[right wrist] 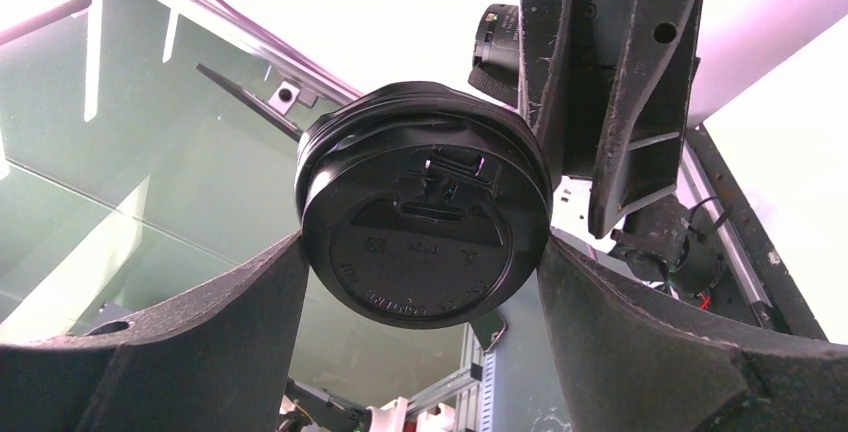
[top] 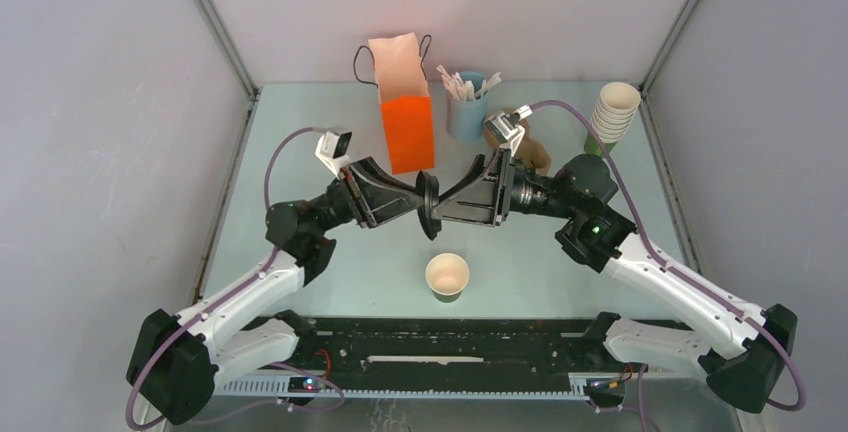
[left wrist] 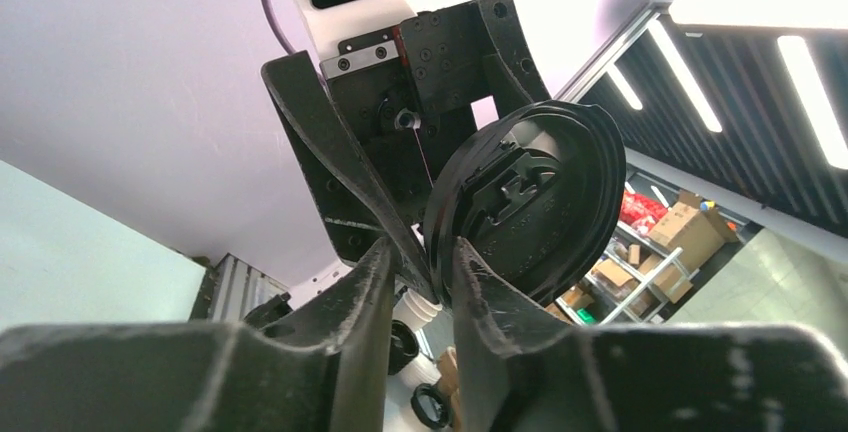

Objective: Pack the takeout coffee

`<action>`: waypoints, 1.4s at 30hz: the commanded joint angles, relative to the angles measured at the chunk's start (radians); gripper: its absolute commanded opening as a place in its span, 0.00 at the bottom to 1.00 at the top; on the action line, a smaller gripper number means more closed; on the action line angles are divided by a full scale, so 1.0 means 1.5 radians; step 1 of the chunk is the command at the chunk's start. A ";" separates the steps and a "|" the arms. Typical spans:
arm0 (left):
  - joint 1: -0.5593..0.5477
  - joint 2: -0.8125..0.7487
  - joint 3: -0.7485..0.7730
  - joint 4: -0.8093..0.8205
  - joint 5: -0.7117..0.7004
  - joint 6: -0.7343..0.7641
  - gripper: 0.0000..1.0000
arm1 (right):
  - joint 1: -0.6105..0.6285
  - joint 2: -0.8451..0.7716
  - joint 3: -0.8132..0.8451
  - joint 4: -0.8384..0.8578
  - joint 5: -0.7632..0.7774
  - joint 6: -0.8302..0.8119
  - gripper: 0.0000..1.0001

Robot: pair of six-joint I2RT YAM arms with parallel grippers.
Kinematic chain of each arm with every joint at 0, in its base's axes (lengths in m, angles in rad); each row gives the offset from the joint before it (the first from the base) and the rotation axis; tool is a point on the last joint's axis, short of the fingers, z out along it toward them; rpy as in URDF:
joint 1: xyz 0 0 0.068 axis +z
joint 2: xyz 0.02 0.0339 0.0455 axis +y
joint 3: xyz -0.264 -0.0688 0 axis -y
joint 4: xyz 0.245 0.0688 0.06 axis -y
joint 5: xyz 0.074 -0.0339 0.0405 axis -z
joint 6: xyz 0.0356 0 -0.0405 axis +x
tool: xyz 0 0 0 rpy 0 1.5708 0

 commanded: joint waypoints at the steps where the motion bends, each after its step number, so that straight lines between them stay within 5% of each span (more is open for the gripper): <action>1: 0.000 -0.004 -0.016 -0.003 0.004 0.015 0.36 | -0.002 -0.009 0.003 0.009 0.003 -0.001 0.88; 9: 0.089 -0.095 -0.085 -0.143 0.017 0.064 0.80 | -0.054 -0.072 0.003 -0.163 0.016 -0.114 0.84; 12: 0.163 -0.203 -0.067 -0.510 -0.012 0.229 0.89 | -0.086 -0.127 0.009 -0.390 0.093 -0.277 0.85; 14: 0.173 -0.262 0.002 -0.864 -0.145 0.399 0.96 | -0.080 -0.142 0.020 -0.559 0.182 -0.400 0.85; 17: 0.174 -0.260 0.045 -1.082 -0.249 0.491 0.98 | -0.008 -0.122 0.029 -0.710 0.351 -0.518 0.83; 22: 0.168 -0.273 -0.012 -1.091 -0.225 0.462 1.00 | 0.196 -0.003 0.064 -0.820 0.584 -0.527 0.79; 28: 0.120 -0.281 -0.070 -1.025 -0.227 0.405 1.00 | 0.330 0.177 0.158 -0.931 0.742 -0.507 0.81; 35: 0.022 -0.247 -0.078 -0.993 -0.291 0.385 1.00 | 0.345 0.239 0.198 -0.915 0.738 -0.532 0.84; 42: 0.011 -0.249 -0.096 -0.974 -0.307 0.375 1.00 | 0.312 0.271 0.227 -0.869 0.678 -0.560 0.86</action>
